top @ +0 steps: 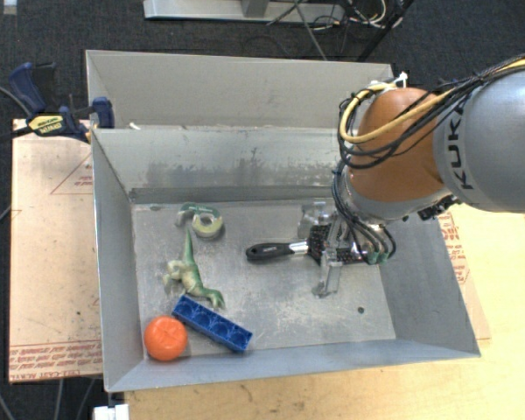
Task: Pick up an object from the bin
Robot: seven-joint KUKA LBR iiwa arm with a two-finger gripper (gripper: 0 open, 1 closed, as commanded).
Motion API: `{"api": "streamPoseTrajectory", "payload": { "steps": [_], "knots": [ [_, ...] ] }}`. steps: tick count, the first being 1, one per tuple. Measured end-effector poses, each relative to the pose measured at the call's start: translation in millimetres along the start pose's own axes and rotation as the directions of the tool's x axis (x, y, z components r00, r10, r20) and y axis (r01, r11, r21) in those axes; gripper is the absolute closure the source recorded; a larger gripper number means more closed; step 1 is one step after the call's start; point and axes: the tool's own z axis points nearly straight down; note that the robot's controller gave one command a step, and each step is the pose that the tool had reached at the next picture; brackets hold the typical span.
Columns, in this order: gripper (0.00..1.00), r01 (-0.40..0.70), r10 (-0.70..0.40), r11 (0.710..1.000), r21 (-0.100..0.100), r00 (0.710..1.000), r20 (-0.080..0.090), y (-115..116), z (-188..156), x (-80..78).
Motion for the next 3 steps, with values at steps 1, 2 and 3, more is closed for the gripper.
{"api": "streamPoseTrajectory", "payload": {
  "steps": [1,2,3],
  "knots": [
    [0.0,0.0,0.0,1.0,0.0,1.0,0.008,0,-5,-1.5],
    [0.0,0.02,-0.02,1.0,0.001,1.0,0.019,-75,71,-43.8],
    [0.0,-0.044,0.044,0.999,-0.019,0.999,0.029,-99,106,-57.3]
  ]
}}
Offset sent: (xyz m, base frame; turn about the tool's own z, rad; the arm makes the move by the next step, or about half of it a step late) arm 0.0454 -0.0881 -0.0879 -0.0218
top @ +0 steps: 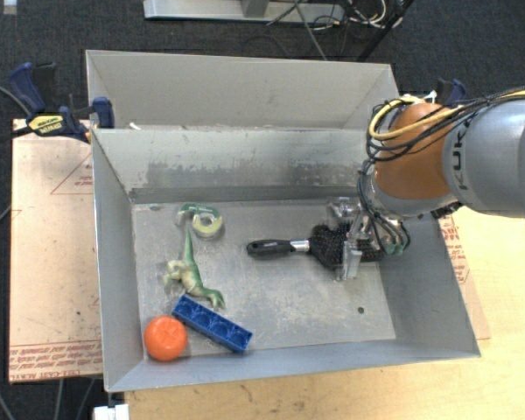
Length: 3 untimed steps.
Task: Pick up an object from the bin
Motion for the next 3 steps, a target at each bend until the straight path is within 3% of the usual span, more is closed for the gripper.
{"api": "streamPoseTrajectory", "payload": {
  "steps": [1,2,3],
  "knots": [
    [0.0,-0.054,0.054,0.998,0.015,0.998,-0.009,14.6,-22.1,5.1],
    [0.0,0.146,-0.146,0.989,0.017,0.989,-0.01,13.2,-22.1,9.0],
    [1.0,-0.054,0.054,0.998,0.014,0.999,-0.006,14.7,-24.7,3.4]
  ]
}}
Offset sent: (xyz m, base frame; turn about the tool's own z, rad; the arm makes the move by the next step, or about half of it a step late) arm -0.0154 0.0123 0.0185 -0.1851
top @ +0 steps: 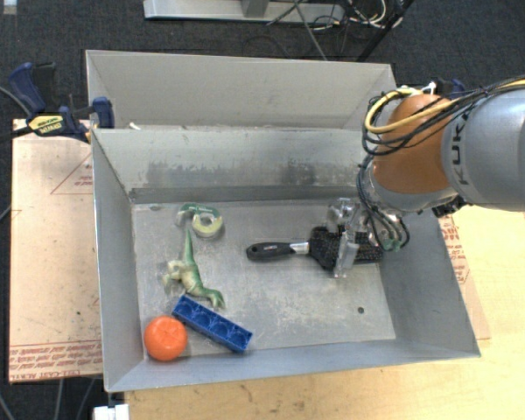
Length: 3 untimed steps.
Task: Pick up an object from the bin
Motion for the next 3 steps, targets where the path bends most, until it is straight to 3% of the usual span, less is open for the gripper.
{"api": "streamPoseTrajectory", "payload": {
  "steps": [3],
  "knots": [
    [1.0,0.001,-0.001,1.0,0.002,1.0,-0.007,0,-15,0.8]
  ]
}}
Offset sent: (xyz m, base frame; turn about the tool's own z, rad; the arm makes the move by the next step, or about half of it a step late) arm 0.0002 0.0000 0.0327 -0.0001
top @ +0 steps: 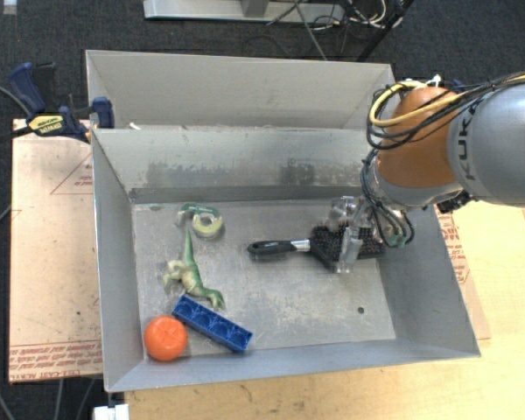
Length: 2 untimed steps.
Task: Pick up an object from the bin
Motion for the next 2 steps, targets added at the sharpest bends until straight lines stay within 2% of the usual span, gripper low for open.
{"api": "streamPoseTrajectory", "payload": {
  "steps": [2],
  "knots": [
    [1.0,0.001,-0.001,1.0,0.001,1.0,0.002,0,-30,-1.6]
  ]
}}
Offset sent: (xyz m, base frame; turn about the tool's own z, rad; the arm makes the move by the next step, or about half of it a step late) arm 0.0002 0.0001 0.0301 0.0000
